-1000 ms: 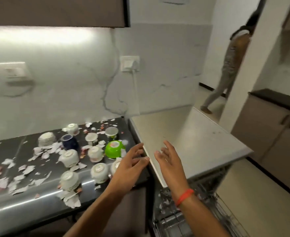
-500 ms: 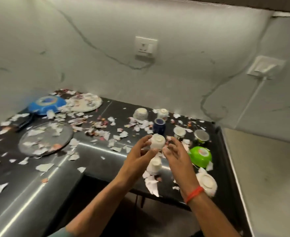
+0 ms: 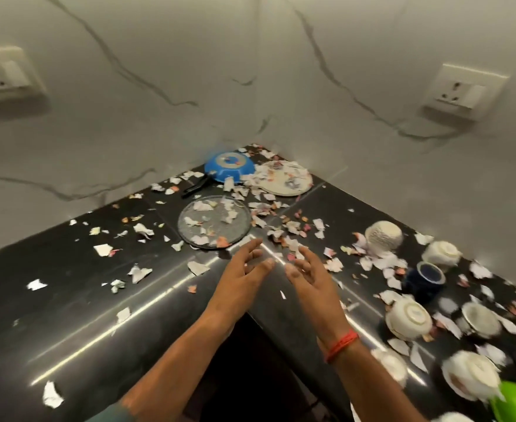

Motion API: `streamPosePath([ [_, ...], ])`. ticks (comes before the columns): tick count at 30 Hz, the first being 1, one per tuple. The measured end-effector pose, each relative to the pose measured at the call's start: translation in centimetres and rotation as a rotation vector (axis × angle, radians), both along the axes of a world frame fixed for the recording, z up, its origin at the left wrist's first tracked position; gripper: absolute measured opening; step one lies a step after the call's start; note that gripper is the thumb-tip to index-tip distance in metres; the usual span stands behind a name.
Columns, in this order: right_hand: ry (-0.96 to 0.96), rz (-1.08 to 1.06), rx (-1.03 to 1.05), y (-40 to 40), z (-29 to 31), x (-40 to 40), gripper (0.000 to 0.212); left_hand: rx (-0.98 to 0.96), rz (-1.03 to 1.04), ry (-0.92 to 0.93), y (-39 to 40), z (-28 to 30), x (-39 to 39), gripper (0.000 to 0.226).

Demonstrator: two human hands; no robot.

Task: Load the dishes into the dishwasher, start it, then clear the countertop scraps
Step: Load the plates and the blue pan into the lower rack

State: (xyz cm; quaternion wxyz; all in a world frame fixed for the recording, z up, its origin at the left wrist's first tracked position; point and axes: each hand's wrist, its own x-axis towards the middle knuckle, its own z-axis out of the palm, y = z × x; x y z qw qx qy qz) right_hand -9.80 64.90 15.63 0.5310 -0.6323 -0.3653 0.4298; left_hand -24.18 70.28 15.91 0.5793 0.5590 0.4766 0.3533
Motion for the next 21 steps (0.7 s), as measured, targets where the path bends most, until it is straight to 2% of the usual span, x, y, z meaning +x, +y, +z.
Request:
streamPosePath([
  [7,0.096,0.219,-0.021,5.1,-0.9,-0.8,0.054,-0.026,0.201,0.038,1.5,0.2,-1.2,0.039],
  [12,0.065,0.344,-0.095,7.5,-4.7,-2.2,0.049,-0.129,0.347,0.069,1.5,-1.6,-3.1,0.038],
  [14,-0.106,0.392,-0.109,8.0,-6.8,-2.6,0.052,-0.172,0.372,0.088,2.0,-2.5,-4.1,0.040],
  [19,-0.842,0.541,-0.131,7.3,-12.5,-1.6,0.065,-0.234,0.394,0.134,5.6,-4.4,-6.0,0.037],
  [21,-1.024,0.581,-0.104,6.3,-14.5,-1.2,0.065,-0.251,0.364,0.189,8.2,-5.5,-6.8,0.040],
])
